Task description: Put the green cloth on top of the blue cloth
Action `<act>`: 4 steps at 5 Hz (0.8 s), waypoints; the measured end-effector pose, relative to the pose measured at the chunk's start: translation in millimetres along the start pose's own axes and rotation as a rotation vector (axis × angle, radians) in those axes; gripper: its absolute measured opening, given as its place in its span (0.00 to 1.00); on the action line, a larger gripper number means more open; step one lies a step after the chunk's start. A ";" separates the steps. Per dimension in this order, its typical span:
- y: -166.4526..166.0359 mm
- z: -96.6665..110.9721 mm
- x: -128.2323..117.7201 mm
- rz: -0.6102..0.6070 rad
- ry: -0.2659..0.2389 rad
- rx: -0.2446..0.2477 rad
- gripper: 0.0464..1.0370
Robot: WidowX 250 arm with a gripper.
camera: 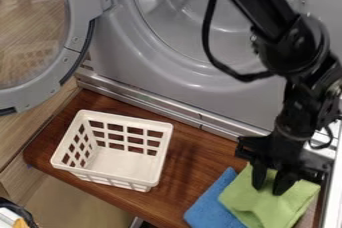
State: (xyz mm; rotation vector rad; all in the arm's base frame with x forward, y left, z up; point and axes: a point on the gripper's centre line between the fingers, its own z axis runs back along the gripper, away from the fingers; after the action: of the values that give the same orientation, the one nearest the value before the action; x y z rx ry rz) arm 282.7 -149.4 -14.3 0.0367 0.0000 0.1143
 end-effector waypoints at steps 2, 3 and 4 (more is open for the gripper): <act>18.1 53.5 6.7 0.046 0.015 -0.072 0.96; 30.3 66.5 9.4 0.057 0.016 -0.068 0.96; 38.8 75.5 23.9 -0.026 0.013 0.067 0.96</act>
State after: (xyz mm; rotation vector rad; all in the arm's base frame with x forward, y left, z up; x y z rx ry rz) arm 302.2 -110.9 62.6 0.1033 0.0172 0.0889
